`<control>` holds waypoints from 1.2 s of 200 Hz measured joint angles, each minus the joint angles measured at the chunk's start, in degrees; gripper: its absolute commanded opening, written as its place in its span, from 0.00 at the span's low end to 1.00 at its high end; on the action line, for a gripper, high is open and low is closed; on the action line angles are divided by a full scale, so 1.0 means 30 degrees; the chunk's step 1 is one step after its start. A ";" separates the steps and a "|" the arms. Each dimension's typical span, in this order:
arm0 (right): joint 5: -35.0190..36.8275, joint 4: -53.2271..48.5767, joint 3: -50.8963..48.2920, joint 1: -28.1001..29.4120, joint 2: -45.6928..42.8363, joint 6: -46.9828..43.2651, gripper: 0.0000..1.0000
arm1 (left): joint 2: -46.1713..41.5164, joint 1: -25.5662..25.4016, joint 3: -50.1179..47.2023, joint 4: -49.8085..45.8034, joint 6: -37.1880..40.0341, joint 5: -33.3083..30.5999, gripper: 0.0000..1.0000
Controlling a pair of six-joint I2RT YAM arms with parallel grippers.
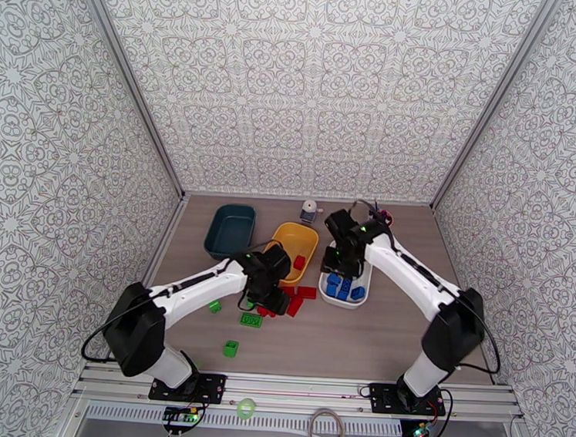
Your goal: Sort the legos into containers by color
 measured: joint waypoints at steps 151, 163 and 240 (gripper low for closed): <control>0.0568 0.0160 -0.3672 -0.0124 -0.3803 0.1501 0.41 | 0.3286 -0.2076 0.1100 0.3570 -0.0940 -0.2113 0.70; 0.0568 0.0160 -0.3672 -0.0124 -0.3803 0.1508 0.41 | 0.3439 -0.2076 0.0882 0.3774 -0.0984 -0.2135 0.69; 0.0561 0.0255 -0.4044 -0.0197 -0.4211 0.1807 0.41 | 0.4051 -0.2171 0.0131 0.4830 -0.1078 -0.2178 0.62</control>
